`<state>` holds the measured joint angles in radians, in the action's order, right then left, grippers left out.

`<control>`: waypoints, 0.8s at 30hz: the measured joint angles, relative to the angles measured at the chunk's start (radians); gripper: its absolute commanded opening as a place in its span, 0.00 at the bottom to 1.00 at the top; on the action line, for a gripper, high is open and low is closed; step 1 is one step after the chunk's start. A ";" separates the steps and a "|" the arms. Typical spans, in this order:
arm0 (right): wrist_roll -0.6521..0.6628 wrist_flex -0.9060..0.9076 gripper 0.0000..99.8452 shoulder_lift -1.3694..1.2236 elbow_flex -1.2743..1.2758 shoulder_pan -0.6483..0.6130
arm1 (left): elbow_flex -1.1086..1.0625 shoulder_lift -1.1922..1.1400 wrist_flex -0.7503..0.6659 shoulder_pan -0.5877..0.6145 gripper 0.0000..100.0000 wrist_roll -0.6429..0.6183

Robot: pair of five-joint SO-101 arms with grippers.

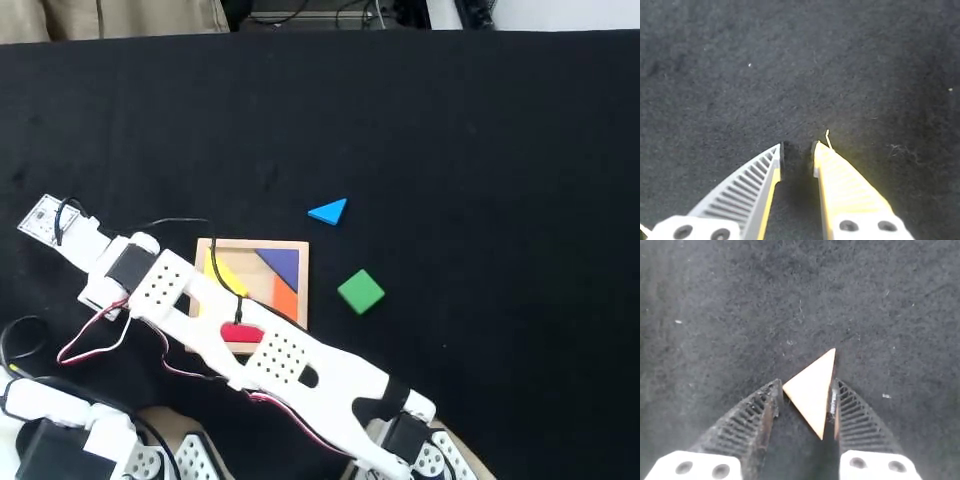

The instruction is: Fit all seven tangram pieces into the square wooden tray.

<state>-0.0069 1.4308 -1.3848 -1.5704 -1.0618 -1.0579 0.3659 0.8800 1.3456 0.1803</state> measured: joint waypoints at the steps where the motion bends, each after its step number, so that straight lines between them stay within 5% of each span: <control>1: 0.003 0.028 0.15 0.000 -0.026 0.000 | 0.000 0.000 0.000 0.000 0.12 0.000; 19: 0.003 0.302 0.15 0.259 -0.052 0.106 | 0.000 0.000 0.000 -0.008 0.12 0.000; 24: 0.003 0.302 0.15 0.419 -0.052 0.216 | 0.071 -0.002 0.009 -0.206 0.13 0.015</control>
<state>-0.0038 1.7331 -0.9659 -1.6226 -0.8454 -0.9874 0.3644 0.8892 1.1400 0.1956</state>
